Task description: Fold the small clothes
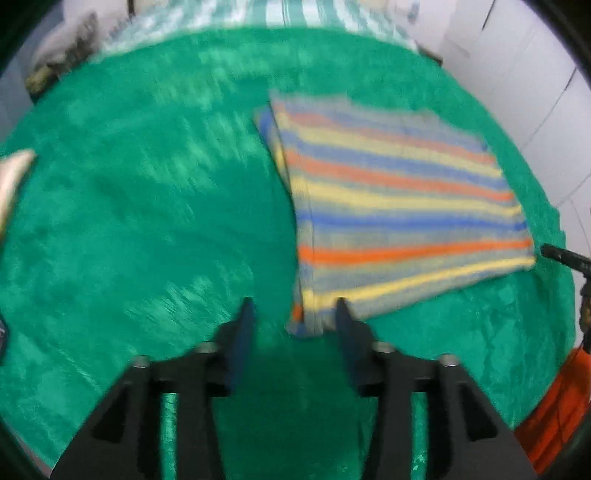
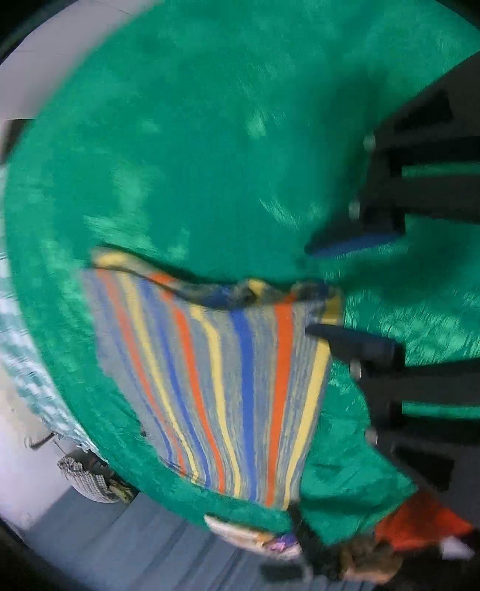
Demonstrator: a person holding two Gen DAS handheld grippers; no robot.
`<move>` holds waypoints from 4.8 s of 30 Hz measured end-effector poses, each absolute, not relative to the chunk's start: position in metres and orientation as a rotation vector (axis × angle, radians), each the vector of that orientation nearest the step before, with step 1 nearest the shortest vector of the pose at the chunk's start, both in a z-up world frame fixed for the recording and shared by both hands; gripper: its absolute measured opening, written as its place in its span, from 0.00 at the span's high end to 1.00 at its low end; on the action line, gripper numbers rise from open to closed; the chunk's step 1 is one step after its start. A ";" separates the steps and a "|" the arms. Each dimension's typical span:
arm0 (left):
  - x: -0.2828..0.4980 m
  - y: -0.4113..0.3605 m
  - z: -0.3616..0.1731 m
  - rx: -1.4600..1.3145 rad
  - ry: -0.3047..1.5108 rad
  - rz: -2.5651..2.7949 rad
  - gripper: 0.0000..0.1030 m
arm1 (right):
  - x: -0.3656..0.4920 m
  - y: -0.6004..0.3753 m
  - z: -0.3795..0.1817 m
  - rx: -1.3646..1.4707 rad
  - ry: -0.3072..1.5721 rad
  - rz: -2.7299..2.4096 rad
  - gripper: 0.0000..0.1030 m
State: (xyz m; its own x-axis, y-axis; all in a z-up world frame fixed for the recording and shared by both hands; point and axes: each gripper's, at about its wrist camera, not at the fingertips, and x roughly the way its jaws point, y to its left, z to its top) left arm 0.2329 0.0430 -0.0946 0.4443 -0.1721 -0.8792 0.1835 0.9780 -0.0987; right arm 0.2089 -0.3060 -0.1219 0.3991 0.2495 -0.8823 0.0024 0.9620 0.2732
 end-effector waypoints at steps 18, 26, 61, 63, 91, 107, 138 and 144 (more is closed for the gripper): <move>0.218 -0.020 -0.113 0.047 0.961 -0.254 0.24 | 0.200 -0.249 -0.128 0.192 1.041 0.251 0.63; 0.224 -0.067 -0.159 0.164 1.017 -0.250 0.21 | 0.216 -0.229 -0.163 0.129 1.107 0.245 0.63; 0.130 -0.052 -0.175 0.099 0.943 -0.110 0.01 | 0.100 -0.208 -0.179 0.022 0.949 0.035 0.08; 0.130 -0.052 -0.176 0.100 0.942 -0.109 0.01 | 0.100 -0.208 -0.180 0.019 0.951 0.035 0.08; 0.129 -0.054 -0.176 0.107 0.942 -0.106 0.01 | 0.103 -0.207 -0.181 0.001 0.970 0.039 0.06; 0.129 -0.053 -0.175 0.109 0.943 -0.106 0.01 | 0.102 -0.207 -0.181 0.000 0.970 0.038 0.06; 0.188 -0.264 -0.155 0.436 0.834 -0.696 0.23 | 0.314 -0.380 -0.156 0.626 1.120 0.331 0.34; 0.197 -0.266 -0.152 0.385 0.812 -0.747 0.88 | 0.370 -0.374 -0.173 0.687 1.118 0.370 0.69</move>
State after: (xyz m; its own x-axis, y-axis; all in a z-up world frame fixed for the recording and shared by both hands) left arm 0.1968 -0.2665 -0.1518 0.4570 -0.4492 -0.7677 0.7278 0.6850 0.0325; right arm 0.3695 -0.3740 -0.1732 0.4080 0.5933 -0.6940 0.0624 0.7402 0.6695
